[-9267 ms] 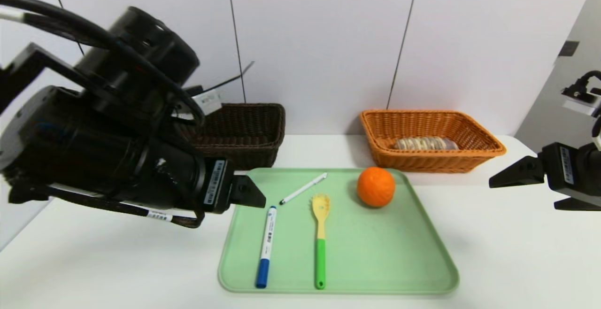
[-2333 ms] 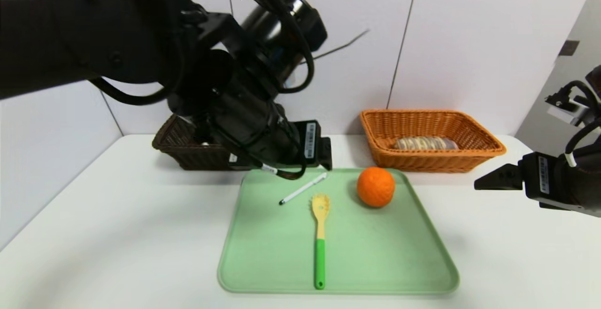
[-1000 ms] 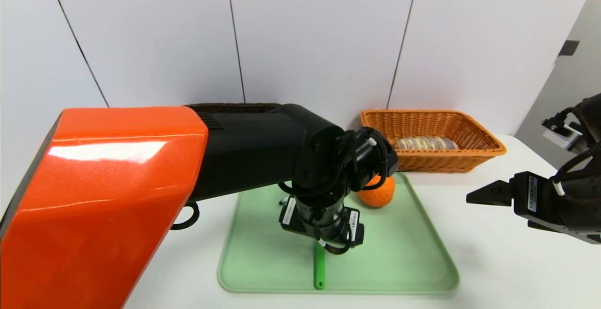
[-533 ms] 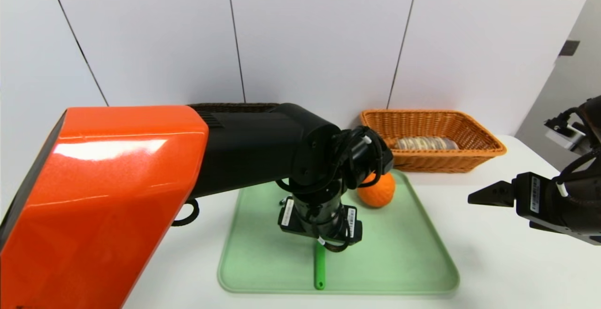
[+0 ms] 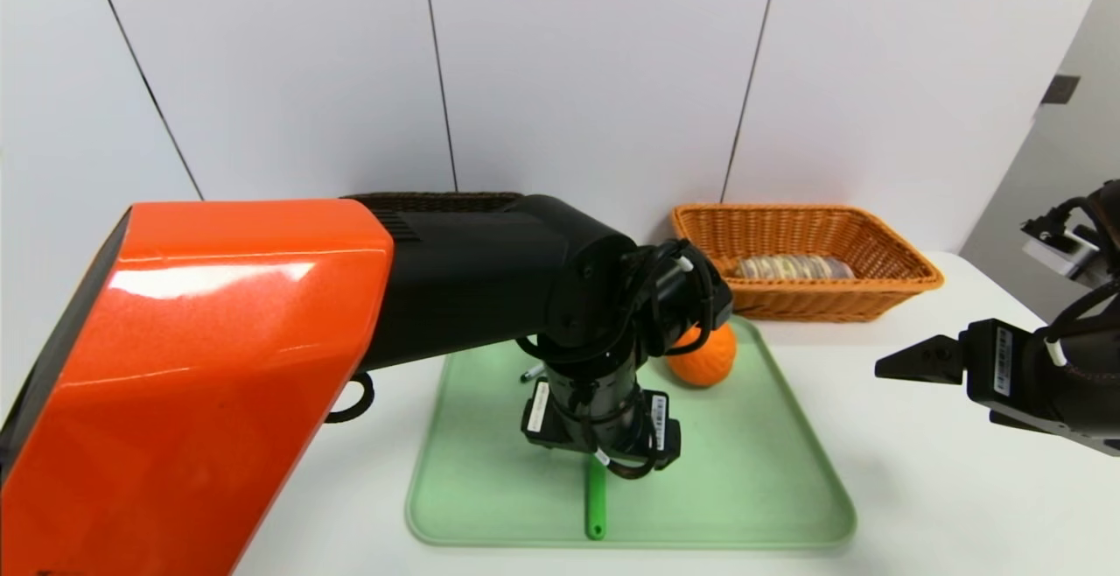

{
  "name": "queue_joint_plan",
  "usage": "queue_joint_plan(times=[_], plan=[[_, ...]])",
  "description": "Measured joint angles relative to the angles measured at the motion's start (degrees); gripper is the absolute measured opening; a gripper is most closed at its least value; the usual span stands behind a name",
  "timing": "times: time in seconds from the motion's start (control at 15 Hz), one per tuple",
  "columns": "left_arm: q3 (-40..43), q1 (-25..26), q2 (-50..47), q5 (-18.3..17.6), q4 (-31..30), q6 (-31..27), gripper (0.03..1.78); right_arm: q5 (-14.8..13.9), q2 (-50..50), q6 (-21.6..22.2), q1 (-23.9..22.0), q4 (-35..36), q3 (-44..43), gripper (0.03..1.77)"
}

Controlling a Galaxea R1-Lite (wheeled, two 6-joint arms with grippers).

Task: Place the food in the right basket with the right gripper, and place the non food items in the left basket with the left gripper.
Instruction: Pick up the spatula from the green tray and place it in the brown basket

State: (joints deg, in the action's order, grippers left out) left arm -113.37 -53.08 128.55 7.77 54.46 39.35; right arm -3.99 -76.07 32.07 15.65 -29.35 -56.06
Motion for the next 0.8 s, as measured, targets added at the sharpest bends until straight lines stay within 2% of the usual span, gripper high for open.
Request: queue_joint_plan(times=[0.73, 0.8], plan=[[-0.02, 0.41, 1.33, 0.52, -0.13, -0.90, 1.69, 0.24, 0.88, -0.05, 0.11, 0.06, 0.94, 1.71], [0.00, 0.44, 1.33, 0.55, 0.12, -0.90, 1.60, 0.38, 0.88, -0.05, 0.13, 0.09, 0.91, 1.71]])
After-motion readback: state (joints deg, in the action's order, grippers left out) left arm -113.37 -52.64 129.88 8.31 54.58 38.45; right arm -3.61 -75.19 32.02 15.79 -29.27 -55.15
